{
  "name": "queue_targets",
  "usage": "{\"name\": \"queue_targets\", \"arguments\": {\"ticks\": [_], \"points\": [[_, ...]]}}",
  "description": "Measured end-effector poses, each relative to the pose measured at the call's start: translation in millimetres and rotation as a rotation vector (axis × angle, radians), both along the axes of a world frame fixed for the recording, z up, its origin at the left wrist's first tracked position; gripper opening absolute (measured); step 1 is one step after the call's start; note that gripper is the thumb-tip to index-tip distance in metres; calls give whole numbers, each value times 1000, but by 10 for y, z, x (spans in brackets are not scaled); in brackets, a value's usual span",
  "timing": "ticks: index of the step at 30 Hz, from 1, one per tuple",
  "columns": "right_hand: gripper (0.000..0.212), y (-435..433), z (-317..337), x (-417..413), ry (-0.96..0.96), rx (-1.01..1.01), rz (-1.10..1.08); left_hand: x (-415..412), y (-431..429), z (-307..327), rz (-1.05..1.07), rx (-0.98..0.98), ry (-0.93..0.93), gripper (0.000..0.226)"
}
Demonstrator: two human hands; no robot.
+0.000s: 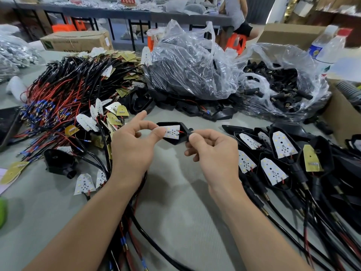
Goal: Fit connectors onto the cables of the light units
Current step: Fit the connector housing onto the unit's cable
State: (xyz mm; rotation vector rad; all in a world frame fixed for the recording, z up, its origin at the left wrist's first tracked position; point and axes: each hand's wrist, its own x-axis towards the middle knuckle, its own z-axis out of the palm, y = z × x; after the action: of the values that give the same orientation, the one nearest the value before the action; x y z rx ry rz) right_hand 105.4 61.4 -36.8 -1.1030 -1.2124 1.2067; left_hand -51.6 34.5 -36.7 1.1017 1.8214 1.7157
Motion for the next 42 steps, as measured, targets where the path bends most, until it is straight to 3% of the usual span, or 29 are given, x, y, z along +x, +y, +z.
{"name": "queue_targets", "arguments": {"ticks": [3,11,14,17,20,22,25,28,30,34,39,42], "points": [[14,7,33,36,27,-2,23,6,29,2,-85,29,-258,22],[19,36,64,93,43,-25,172,-41,57,6,-138,77,-318,25],[17,38,38,80,-9,-30,135,-40,70,8,-141,53,-324,23],[14,48,13,78,-76,-14,88,-69,91,-14,-156,-21,-471,13],[12,56,30,103,-69,7,98,-80,91,-59,-203,-142,-583,24],[13,66,48,126,-22,2,127,-72,102,-73,-200,-177,-546,24],[12,73,60,134,34,-64,189,-58,89,-49,-163,-83,-454,8],[15,76,49,115,50,-101,210,-85,50,-49,-1,24,-119,29],[16,72,52,104,55,-95,210,-93,33,-48,-30,14,-29,38],[13,89,92,144,123,-91,251,-14,38,30,-433,-170,-527,19],[9,109,209,226,-65,-78,377,-75,24,63,-429,-117,-653,22],[10,148,334,318,-440,-34,437,-96,45,63,-316,-37,-674,27]]}}
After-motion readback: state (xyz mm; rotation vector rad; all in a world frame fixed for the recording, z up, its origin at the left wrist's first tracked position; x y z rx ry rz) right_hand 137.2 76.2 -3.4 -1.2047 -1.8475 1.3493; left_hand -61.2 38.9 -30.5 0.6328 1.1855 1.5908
